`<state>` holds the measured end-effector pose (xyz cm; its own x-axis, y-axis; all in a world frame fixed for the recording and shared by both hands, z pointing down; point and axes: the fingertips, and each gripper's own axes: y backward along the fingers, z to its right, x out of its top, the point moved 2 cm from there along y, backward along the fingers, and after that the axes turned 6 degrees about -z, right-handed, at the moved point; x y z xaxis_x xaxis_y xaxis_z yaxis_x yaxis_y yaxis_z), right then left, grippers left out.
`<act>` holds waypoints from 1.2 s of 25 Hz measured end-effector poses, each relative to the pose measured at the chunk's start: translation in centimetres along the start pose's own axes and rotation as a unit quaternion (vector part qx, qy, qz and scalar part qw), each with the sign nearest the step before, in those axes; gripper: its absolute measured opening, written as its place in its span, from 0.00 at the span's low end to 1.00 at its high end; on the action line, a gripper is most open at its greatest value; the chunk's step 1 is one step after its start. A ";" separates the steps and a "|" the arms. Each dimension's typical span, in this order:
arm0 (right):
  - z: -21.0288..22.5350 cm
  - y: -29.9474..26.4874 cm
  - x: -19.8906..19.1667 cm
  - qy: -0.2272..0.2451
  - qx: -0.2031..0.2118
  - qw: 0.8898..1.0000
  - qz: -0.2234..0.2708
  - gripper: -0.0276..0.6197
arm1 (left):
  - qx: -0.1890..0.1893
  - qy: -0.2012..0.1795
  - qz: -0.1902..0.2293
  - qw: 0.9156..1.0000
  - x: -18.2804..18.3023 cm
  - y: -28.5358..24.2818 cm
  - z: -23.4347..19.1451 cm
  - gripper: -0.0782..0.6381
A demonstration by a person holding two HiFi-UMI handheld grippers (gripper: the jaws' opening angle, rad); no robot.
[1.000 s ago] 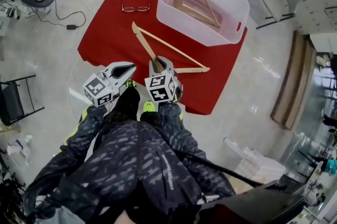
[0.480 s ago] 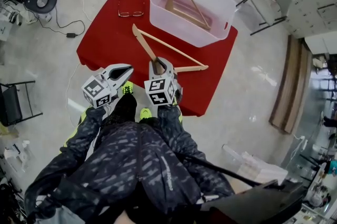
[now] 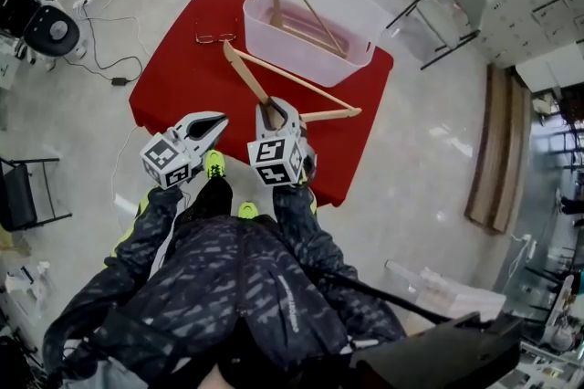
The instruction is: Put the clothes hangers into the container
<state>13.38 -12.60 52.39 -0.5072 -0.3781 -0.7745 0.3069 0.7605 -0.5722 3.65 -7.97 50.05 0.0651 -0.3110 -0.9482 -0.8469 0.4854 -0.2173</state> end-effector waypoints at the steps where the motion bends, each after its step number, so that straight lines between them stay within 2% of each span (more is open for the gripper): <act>1: 0.3 0.4 0.3 0.003 -0.004 1.000 0.004 0.18 | -0.002 -0.003 0.001 1.000 0.2 -0.1 0.3 0.13; 9: 2.9 3.5 3.1 0.028 -0.027 0.999 0.029 0.18 | -0.003 -0.010 0.005 1.000 1.0 0.5 2.1 0.13; 14: 4.4 4.9 5.3 0.035 -0.033 0.998 0.045 0.18 | -0.004 -0.030 0.010 0.999 2.6 0.6 2.7 0.13; 21: 5.8 5.6 8.6 0.056 -0.039 0.996 0.063 0.18 | 0.025 -0.078 0.028 0.996 7.5 0.5 -0.1 0.13; 25: 6.8 5.3 10.8 0.058 -0.042 0.995 0.068 0.18 | 0.036 -0.085 0.038 0.995 10.2 0.5 -2.1 0.13; 30: 8.2 4.2 12.6 0.046 -0.046 0.995 0.071 0.18 | 0.025 -0.086 0.037 0.995 10.8 0.1 -3.6 0.13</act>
<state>14.85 -18.46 38.02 -0.5370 -0.2158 -0.8155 0.3083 0.8496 -0.4279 2.35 -14.27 40.63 0.0968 -0.1318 -0.9865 -0.8255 0.5431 -0.1535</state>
